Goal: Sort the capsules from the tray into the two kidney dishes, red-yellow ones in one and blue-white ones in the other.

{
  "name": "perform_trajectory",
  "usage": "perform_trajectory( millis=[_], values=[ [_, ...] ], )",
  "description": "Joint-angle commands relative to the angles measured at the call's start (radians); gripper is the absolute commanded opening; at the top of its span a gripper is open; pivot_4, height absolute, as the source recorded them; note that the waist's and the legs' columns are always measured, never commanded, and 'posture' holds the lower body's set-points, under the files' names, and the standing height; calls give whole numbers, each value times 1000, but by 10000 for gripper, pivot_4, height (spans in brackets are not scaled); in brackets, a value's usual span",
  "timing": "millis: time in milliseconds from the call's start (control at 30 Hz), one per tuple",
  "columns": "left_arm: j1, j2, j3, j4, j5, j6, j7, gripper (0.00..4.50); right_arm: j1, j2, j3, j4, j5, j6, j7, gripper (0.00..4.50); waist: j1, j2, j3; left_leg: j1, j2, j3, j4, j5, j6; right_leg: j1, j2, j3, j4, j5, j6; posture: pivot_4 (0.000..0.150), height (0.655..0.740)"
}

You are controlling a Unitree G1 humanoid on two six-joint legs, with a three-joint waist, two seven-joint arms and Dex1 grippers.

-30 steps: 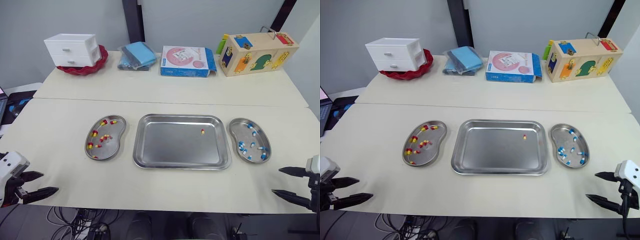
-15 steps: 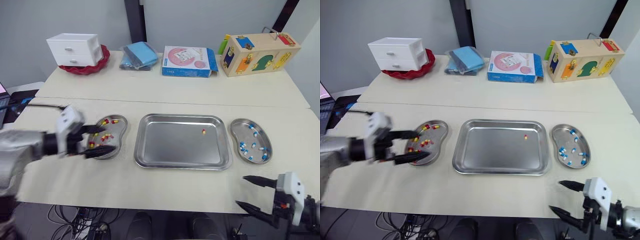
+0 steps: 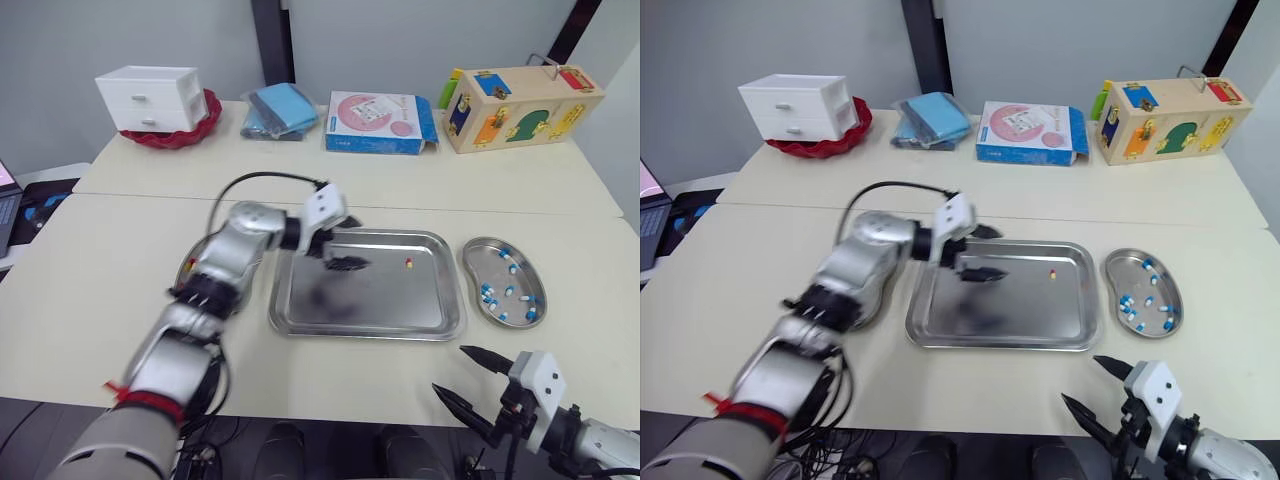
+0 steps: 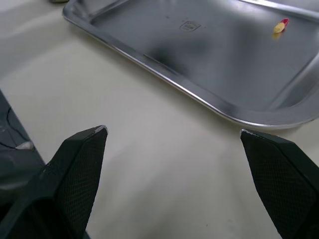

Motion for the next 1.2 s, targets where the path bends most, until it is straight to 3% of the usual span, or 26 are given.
perform_trajectory(
  millis=[33, 133, 233, 333, 733, 1200],
  values=[
    [-76, -71, -3, 205, 58, -154, -4, 44670, 17, 10, 8, -49, -5, 7, -49, 45000, -7, 0, 0, 0, 0, 0, -1, 0, 0, 0, 0, 0, 0, 0, 0, 1500, 7400],
    [-115, -127, 3, 324, 88, -224, -13, 44670, 33, 16, 23, -67, -13, 8, -76, 45000, -12, 0, 0, -1, 0, 0, -1, 0, 0, -2, 0, 0, 0, 0, 0, 1500, 7400],
    [-137, -163, 6, 407, 123, -275, -13, 38932, 55, 21, 30, -87, -17, 8, -100, 45000, -13, 0, 0, -2, 0, 0, -1, 0, 0, -2, 0, 0, 1, 0, 0, 1500, 7400],
    [-149, -186, 9, 460, 153, -313, -1, 29678, 73, 23, 35, -103, -18, 6, -118, 45000, -13, 0, 0, -2, 0, 0, -1, 0, 0, -2, 0, 0, 1, 0, 0, 1500, 7400],
    [-186, -283, 66, 566, 197, -308, 77, 29678, 128, 44, 74, -144, -44, -6, -187, 45000, -5, 0, 0, -2, 0, -1, -1, 0, 0, -1, 0, -1, 1, 0, 0, 1500, 7400],
    [-213, -325, 80, 616, 262, -226, 146, 29678, 154, 54, 109, -168, -71, -14, -238, 45000, -6, 1, 0, -2, 0, -1, -1, 0, 0, -1, 0, -1, 1, 0, 0, 1500, 7400]
  ],
)
